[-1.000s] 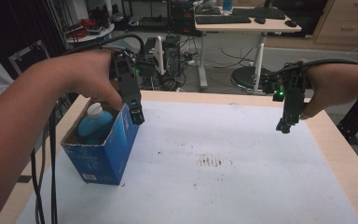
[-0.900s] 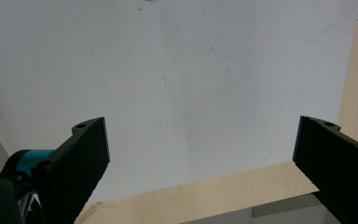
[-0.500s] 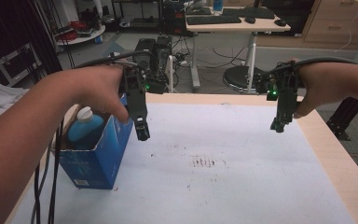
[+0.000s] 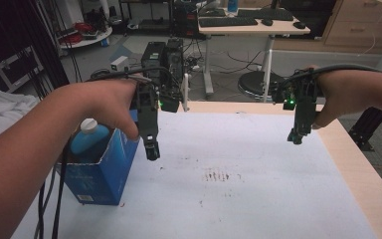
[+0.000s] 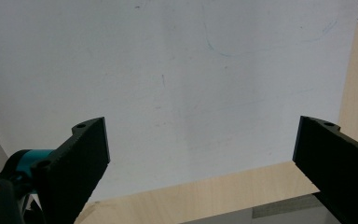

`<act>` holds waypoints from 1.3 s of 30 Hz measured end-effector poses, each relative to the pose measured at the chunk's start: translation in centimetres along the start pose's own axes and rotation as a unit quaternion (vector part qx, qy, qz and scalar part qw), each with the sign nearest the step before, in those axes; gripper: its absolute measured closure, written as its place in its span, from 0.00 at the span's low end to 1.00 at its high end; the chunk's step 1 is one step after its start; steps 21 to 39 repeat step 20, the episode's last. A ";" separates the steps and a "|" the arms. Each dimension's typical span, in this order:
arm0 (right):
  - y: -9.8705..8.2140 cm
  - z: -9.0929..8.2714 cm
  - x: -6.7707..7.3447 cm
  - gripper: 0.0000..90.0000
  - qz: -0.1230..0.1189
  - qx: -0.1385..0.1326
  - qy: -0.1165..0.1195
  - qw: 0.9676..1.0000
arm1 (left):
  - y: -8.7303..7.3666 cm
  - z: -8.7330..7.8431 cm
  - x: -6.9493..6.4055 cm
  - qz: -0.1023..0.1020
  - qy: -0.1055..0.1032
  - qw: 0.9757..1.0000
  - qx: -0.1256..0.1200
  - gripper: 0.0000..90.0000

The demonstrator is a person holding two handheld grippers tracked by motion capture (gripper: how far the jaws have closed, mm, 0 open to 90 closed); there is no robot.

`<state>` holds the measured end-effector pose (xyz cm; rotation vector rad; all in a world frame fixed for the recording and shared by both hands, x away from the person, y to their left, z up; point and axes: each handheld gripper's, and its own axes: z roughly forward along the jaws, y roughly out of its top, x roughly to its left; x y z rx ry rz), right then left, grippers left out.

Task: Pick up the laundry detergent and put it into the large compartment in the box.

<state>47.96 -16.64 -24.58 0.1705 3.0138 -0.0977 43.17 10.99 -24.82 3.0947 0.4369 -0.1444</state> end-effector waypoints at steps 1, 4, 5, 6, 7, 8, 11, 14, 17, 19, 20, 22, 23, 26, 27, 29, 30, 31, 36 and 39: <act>0.0 0.0 0.0 0.03 0.000 0.002 -0.001 1.000 | 0.0 0.1 0.0 -0.001 -0.001 1.000 -0.001 0.02; 0.0 0.1 -0.1 0.03 -0.001 0.003 0.001 1.000 | 0.1 0.1 0.1 -0.001 -0.001 1.000 0.000 0.02; 0.0 0.1 -0.1 0.03 -0.001 0.004 0.001 1.000 | 0.1 0.2 0.1 -0.003 -0.001 1.000 0.000 0.02; 0.0 0.1 -0.1 0.03 0.002 0.004 0.002 1.000 | 0.1 0.2 0.2 -0.001 -0.003 1.000 0.001 0.02; 0.0 0.1 -0.1 0.03 0.002 0.004 0.002 1.000 | 0.1 0.2 0.2 -0.002 -0.003 1.000 0.002 0.02; -0.1 0.1 -0.2 0.03 -0.001 0.005 0.002 1.000 | 0.1 0.3 0.2 -0.002 -0.003 1.000 0.002 0.02; -0.1 0.1 -0.2 0.03 0.000 0.003 0.002 1.000 | 0.1 0.3 0.2 0.000 -0.002 1.000 0.003 0.02; -0.1 0.1 -0.1 0.03 0.001 0.003 0.003 1.000 | 0.1 0.3 0.2 0.006 0.003 1.000 0.007 0.02; 0.0 0.1 -0.1 0.03 -0.002 0.001 0.003 1.000 | 0.0 0.4 0.0 0.009 0.005 1.000 0.005 0.02; 0.0 0.0 -0.1 0.03 0.000 0.001 0.002 1.000 | 0.0 0.5 -0.1 0.005 0.007 1.000 0.005 0.02; 0.1 0.0 -0.1 0.03 -0.001 0.002 0.002 1.000 | 0.0 0.5 -0.1 0.005 0.010 1.000 0.004 0.02; 0.1 0.0 -0.1 0.03 -0.001 0.002 0.002 1.000 | 0.0 0.5 -0.1 0.005 0.010 1.000 0.004 0.02; 0.1 0.0 -0.1 0.03 -0.001 0.002 0.002 1.000 | 0.0 0.5 -0.1 0.005 0.010 1.000 0.004 0.02; 0.1 0.0 -0.1 0.03 -0.001 0.002 0.002 1.000 | 0.0 0.5 -0.1 0.005 0.010 1.000 0.004 0.02; 0.1 0.0 -0.1 0.03 -0.001 0.002 0.002 1.000 | 0.0 0.5 -0.1 0.005 0.010 1.000 0.004 0.02; 0.1 0.0 -0.1 0.03 -0.001 0.002 0.002 1.000 | 0.0 0.5 -0.1 0.005 0.010 1.000 0.004 0.02; 0.1 0.0 -0.1 0.03 -0.001 0.002 0.002 1.000 | 0.0 0.5 -0.1 0.005 0.010 1.000 0.004 0.02; 0.1 0.0 -0.1 0.03 -0.001 0.002 0.002 1.000 | 0.0 0.5 -0.1 0.005 0.010 1.000 0.004 0.02; 0.1 0.0 -0.1 0.03 -0.001 0.002 0.002 1.000 | 0.0 0.5 -0.1 0.005 0.010 1.000 0.004 0.02; 0.1 0.0 -0.1 0.03 -0.001 0.002 0.002 1.000 | 0.0 0.5 -0.1 0.005 0.010 1.000 0.004 0.02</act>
